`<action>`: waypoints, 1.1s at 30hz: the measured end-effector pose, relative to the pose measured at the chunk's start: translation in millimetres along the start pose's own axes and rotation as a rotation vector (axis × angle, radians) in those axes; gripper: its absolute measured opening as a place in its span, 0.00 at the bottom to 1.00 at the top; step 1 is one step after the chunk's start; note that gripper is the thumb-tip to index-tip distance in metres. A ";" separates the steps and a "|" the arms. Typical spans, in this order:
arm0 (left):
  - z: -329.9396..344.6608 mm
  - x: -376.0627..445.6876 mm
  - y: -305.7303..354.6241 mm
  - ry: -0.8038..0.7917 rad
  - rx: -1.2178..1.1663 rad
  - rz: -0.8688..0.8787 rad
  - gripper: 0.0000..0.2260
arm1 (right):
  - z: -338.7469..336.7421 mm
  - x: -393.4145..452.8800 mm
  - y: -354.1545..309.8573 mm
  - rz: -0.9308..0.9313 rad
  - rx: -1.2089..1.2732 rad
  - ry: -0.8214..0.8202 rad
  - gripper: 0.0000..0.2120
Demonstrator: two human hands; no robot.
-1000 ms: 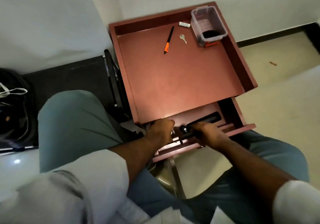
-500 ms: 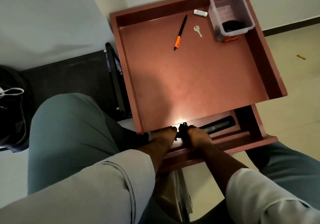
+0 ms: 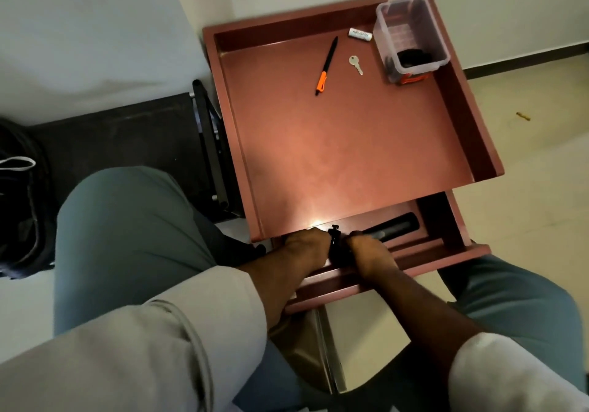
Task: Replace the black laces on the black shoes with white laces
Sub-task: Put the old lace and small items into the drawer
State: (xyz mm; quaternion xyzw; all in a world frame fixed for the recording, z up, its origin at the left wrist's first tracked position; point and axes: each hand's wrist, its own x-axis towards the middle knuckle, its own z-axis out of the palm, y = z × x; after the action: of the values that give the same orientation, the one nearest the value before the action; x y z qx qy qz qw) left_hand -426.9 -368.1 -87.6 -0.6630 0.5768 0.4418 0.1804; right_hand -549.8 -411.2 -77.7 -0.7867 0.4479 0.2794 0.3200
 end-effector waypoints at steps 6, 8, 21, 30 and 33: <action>-78.9 -17.4 21.5 0.284 -0.243 0.089 0.05 | -55.2 -7.1 10.1 -0.176 0.196 0.418 0.04; -118.5 1.2 2.2 0.528 -0.414 0.015 0.06 | -87.4 6.1 6.6 -0.203 0.198 0.511 0.05; -231.7 115.0 -54.0 0.895 -0.545 -0.216 0.17 | -207.9 167.7 -18.2 -0.072 0.329 0.750 0.13; -233.3 111.7 -56.0 0.815 -0.494 -0.155 0.06 | -226.2 189.6 -37.1 0.016 -0.103 0.628 0.14; -214.9 103.8 -58.4 0.819 -0.605 -0.131 0.05 | -220.4 174.4 -41.2 -0.086 -0.467 0.576 0.13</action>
State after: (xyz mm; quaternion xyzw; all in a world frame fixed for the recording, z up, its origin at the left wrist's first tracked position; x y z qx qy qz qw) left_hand -297.5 -576.2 -68.7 -0.8389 0.4038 0.2809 -0.2332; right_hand -402.5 -652.8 -53.0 -0.9029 0.4103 0.1276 0.0045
